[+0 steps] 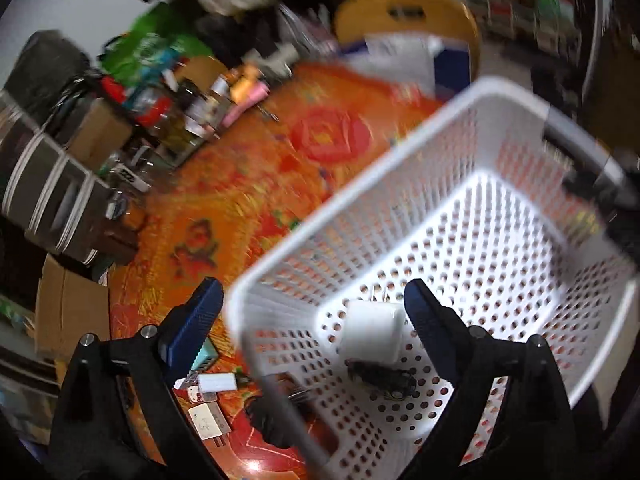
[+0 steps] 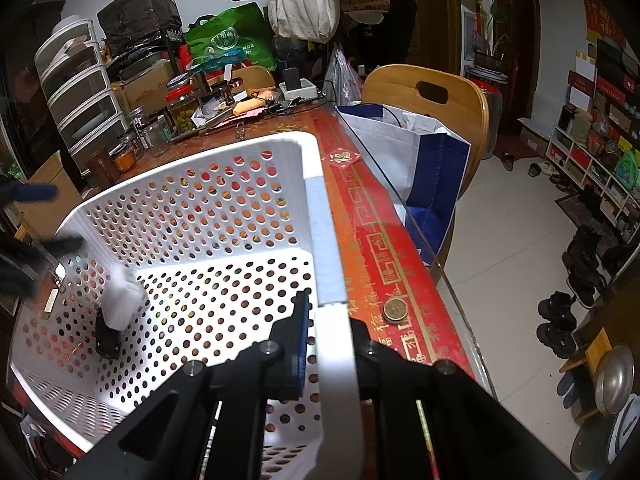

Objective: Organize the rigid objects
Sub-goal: 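Return the left tool to the table and grasp the teal charger, then lift the teal charger and carry it into the basket with the left tool, then open the left tool to drop the teal charger and withdraw, then grasp the white square charger on the table with the left tool, then carry the white square charger into the basket and open the left tool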

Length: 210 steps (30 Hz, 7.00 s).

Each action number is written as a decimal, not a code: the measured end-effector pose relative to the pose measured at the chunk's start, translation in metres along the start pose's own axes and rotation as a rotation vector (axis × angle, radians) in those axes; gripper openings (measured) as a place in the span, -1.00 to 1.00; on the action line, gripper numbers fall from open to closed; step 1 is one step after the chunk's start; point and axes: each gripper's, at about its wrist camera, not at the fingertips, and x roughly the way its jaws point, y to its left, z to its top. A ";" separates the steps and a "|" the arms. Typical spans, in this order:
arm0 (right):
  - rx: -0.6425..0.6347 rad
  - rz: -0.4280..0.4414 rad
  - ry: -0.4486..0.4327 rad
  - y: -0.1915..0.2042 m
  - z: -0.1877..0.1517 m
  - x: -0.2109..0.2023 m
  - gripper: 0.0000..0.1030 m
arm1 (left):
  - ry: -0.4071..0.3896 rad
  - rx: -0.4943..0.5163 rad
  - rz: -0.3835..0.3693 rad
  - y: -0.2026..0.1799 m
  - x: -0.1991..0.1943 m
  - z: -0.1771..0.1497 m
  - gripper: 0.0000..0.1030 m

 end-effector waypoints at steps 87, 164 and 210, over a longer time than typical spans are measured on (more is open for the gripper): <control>-0.015 0.012 -0.001 0.002 0.001 -0.004 -0.84 | -0.060 -0.169 0.110 0.012 -0.043 -0.021 -0.23; -0.024 -0.028 0.010 0.003 0.002 -0.003 -0.84 | 0.130 -0.744 0.206 0.233 0.156 -0.192 -0.16; -0.042 -0.015 0.012 0.007 0.002 -0.003 -0.84 | -0.196 -0.406 0.478 0.088 -0.040 -0.083 -0.16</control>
